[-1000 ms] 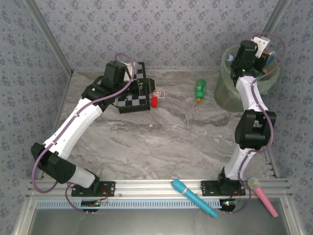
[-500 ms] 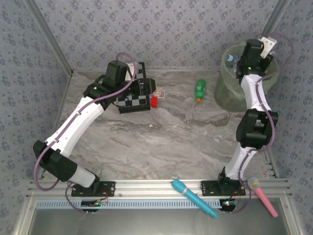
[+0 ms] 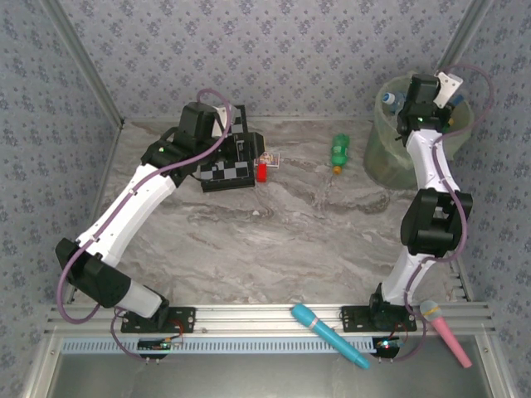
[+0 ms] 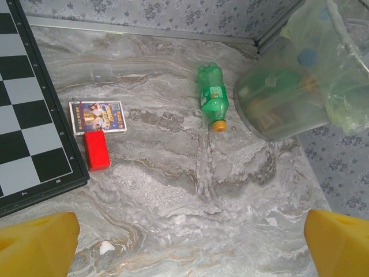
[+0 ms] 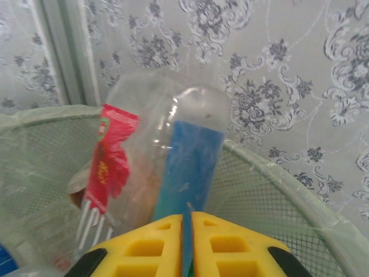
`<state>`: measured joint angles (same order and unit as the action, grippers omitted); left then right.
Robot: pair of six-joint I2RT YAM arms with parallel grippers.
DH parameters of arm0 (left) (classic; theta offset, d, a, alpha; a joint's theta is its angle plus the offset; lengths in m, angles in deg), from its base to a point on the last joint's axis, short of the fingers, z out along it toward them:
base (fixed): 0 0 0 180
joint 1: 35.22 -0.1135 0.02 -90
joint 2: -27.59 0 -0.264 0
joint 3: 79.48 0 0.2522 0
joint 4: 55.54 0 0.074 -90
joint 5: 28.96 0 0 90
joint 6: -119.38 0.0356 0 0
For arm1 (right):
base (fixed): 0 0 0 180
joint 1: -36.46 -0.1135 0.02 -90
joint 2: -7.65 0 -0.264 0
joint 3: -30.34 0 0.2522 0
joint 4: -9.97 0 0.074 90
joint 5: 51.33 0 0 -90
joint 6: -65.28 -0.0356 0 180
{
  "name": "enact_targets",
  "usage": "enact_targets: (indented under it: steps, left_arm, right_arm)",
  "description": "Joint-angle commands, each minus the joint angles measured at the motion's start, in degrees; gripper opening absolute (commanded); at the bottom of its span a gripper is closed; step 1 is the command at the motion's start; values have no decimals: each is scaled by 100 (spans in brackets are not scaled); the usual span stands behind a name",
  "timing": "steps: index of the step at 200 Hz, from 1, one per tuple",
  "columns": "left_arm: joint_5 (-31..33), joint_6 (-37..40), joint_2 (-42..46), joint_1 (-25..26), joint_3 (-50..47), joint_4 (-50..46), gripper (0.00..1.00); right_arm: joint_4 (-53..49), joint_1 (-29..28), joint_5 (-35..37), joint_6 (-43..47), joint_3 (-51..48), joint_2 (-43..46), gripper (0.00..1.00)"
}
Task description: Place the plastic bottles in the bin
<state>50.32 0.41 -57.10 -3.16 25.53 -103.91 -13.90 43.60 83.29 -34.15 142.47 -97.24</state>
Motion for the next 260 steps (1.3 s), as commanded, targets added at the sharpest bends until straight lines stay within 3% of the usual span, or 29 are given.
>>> enact_targets:
  steps: [1, 34, 53, 73, 135, 170, 198, 260]
  left_arm:
    - [-27, 6, 292, 44, -144, 152, 100]
    - [-3, 31, 453, 46, -346, 251, 100]
    - [76, 58, 550, 38, -498, 315, 100]
    - [142, 68, 676, 32, -698, 433, 100]
    - [332, 6, 1045, -45, -1165, 550, 100]
    - [428, -60, 1274, -86, -1363, 550, 100]
    - [480, -117, 1435, -90, -1474, 494, 100]
    - [659, -148, 1703, -94, -1550, 263, 100]
  right_arm:
    - [141, -260, -167, 224, -157, 606, 16]
    - [108, -658, -843, 396, -353, 1117, 32]
    - [-141, -976, -1411, 583, -407, 1337, 47]
    - [-470, -1376, -1722, 737, -441, 1461, 54]
    - [-1320, -2277, -1907, 684, -372, 939, 82]
    - [-2216, -2419, -1758, 272, 318, 57, 91]
    - [-3058, -2410, -1717, -71, 1012, -802, 93]
    - [-3796, -2275, -1667, -583, 2156, -2248, 92]
